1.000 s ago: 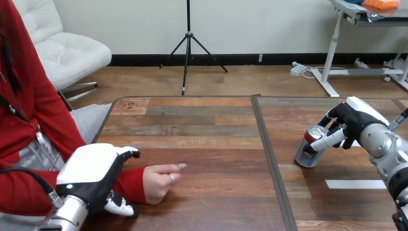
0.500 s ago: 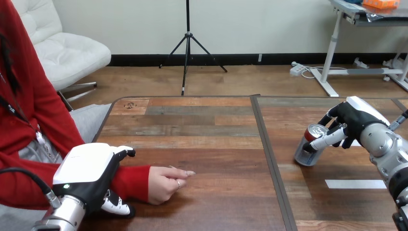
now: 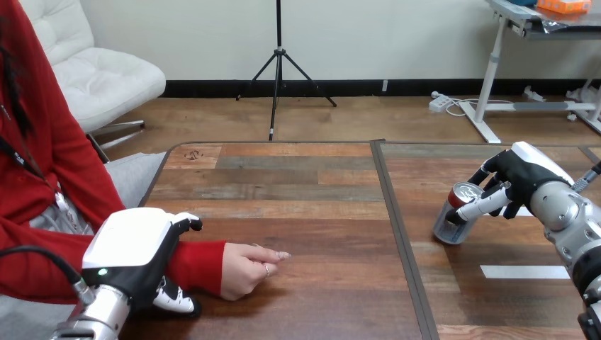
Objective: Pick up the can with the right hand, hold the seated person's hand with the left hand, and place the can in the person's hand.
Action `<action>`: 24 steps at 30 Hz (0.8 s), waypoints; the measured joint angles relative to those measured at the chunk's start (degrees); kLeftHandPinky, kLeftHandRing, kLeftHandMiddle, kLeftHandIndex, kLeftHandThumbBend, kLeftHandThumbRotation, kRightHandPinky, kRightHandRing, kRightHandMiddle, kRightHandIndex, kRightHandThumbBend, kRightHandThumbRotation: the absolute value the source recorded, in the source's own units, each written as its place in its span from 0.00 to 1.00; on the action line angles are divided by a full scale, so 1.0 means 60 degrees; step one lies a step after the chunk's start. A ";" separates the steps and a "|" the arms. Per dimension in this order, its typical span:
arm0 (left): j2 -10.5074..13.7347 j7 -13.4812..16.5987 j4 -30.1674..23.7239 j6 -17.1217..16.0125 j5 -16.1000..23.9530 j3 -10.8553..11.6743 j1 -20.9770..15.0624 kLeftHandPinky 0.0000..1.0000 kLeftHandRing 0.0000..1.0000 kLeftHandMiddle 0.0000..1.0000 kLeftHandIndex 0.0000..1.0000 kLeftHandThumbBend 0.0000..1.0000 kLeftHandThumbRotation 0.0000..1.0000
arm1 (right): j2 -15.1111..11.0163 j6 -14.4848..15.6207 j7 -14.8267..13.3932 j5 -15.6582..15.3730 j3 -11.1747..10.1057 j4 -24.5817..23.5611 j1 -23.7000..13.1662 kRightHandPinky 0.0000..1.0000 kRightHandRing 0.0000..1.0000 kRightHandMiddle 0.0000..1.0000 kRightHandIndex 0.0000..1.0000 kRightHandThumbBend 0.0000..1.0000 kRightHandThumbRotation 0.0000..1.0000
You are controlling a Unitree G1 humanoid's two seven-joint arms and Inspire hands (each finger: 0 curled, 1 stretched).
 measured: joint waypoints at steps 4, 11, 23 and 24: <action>0.0004 0.0044 0.0123 0.0046 0.0001 -0.0051 -0.0106 0.71 0.76 0.77 0.76 1.00 0.00 | 0.0000 -0.0016 0.0000 0.0028 -0.0001 0.0000 0.0000 0.36 0.40 0.46 0.49 0.76 0.00; 0.0024 0.0259 0.0404 0.0052 0.0001 -0.0210 -0.0308 0.70 0.75 0.76 0.75 1.00 0.00 | 0.0000 -0.0029 0.0000 0.0074 -0.0002 0.0000 0.0000 0.36 0.40 0.46 0.50 0.76 0.00; 0.0038 0.0702 0.1127 -0.0100 -0.0011 -0.0484 -0.0794 0.68 0.72 0.73 0.71 1.00 0.00 | 0.0000 -0.0028 0.0000 0.0078 -0.0002 0.0000 0.0000 0.38 0.40 0.46 0.50 0.76 0.00; 0.0037 0.0733 0.1190 -0.0103 -0.0011 -0.0515 -0.0842 0.67 0.72 0.73 0.71 1.00 0.00 | 0.0000 -0.0028 0.0000 0.0078 -0.0002 0.0000 0.0000 0.38 0.40 0.46 0.50 0.76 0.00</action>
